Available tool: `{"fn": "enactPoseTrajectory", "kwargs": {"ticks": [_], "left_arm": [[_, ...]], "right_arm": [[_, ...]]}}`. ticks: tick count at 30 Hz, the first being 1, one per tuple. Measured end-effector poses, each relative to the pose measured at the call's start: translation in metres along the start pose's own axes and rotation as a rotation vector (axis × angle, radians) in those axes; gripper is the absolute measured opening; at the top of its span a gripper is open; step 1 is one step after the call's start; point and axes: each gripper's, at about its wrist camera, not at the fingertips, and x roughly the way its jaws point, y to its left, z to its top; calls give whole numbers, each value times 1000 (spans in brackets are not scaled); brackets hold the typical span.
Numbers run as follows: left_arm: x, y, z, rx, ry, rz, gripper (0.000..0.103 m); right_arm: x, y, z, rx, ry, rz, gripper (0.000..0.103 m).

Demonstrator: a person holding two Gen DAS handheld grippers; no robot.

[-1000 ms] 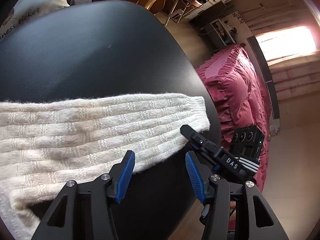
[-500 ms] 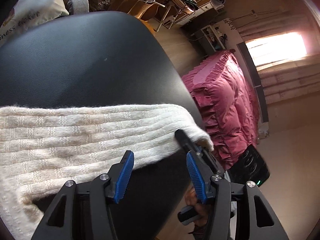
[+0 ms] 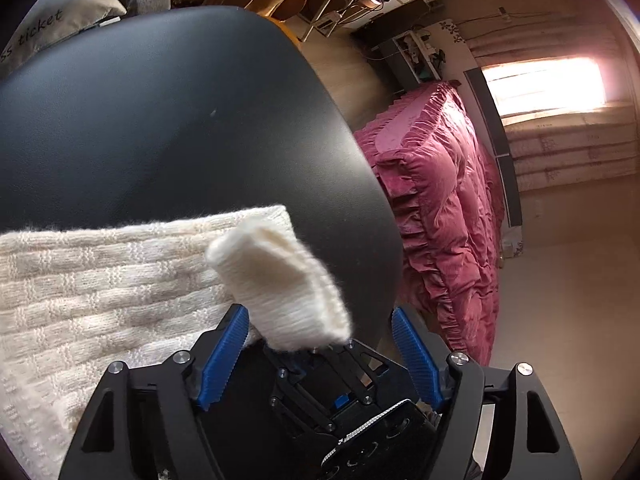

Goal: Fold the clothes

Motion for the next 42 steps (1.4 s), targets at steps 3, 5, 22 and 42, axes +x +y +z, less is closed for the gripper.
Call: {"fn": "enactPoseTrajectory", "kwargs": {"ticks": [3, 5, 22, 42], "left_arm": [[8, 20, -5, -52, 25, 32, 75], [15, 33, -9, -107, 56, 42, 75], [-53, 8, -27, 35, -248, 215, 7], [-303, -20, -66, 104, -619, 299, 7]], "right_arm": [[0, 17, 2, -80, 0, -31, 5], [0, 25, 2, -122, 1, -53, 5], [-52, -50, 3, 341, -137, 47, 22], [58, 0, -24, 2022, -221, 1474, 90]]}}
